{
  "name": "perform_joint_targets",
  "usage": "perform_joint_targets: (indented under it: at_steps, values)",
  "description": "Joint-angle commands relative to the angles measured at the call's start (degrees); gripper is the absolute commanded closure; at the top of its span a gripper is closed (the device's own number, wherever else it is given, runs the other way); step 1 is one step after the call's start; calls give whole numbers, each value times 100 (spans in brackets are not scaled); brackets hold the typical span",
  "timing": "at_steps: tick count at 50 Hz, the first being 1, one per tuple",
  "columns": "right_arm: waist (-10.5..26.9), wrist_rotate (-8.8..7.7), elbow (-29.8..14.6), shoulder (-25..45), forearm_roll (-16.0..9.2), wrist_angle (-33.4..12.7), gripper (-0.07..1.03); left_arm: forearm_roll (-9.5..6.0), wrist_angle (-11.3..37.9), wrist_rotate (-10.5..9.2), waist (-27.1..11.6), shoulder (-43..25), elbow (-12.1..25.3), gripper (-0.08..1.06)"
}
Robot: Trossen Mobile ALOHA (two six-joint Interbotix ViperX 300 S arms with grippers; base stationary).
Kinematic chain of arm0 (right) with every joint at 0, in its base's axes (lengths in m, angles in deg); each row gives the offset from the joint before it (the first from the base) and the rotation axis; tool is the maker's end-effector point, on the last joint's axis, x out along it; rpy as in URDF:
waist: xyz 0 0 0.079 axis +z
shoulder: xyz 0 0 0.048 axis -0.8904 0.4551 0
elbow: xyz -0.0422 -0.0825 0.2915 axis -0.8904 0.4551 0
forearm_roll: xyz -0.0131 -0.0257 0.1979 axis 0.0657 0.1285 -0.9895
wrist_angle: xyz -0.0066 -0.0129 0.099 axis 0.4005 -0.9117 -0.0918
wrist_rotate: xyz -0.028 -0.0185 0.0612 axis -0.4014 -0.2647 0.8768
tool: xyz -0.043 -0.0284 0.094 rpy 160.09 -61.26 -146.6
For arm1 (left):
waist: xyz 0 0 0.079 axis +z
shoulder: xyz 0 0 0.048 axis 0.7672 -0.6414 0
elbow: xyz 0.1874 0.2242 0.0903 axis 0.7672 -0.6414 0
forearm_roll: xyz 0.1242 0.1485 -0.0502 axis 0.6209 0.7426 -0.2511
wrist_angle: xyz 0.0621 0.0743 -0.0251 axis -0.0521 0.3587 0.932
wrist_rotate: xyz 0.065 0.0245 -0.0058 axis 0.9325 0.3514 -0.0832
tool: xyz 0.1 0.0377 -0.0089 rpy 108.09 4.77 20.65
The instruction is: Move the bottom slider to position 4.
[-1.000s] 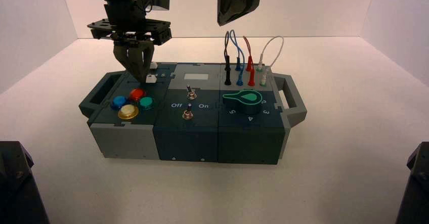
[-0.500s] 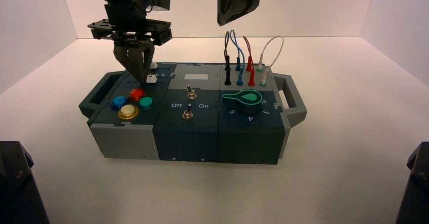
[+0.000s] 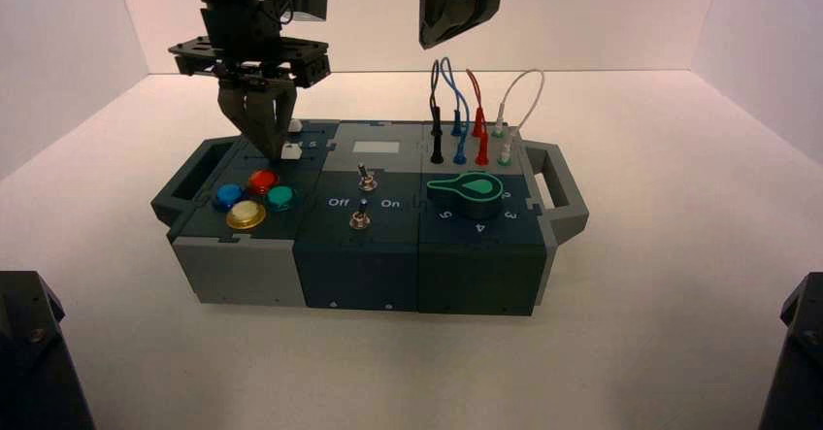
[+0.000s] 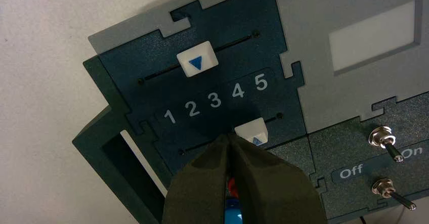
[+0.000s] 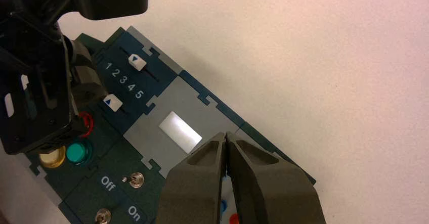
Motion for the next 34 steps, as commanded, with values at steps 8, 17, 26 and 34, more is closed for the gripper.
perform_joint_targets:
  at_steps: [8, 17, 26, 34]
  values:
    - [-79, 18, -193, -105, -9, -35, 98, 202, 299, 18, 70, 527, -53, 101]
    - [-264, 18, -220, -79, -9, -62, 98, 316, 492, 132, 114, 1028, -44, 101]
    - [-352, 18, -255, -88, -9, -123, 98, 316, 492, 141, 141, 1292, -62, 101]
    - [-343, 18, -264, -44, -9, -123, 98, 316, 492, 149, 158, 1274, -70, 101]
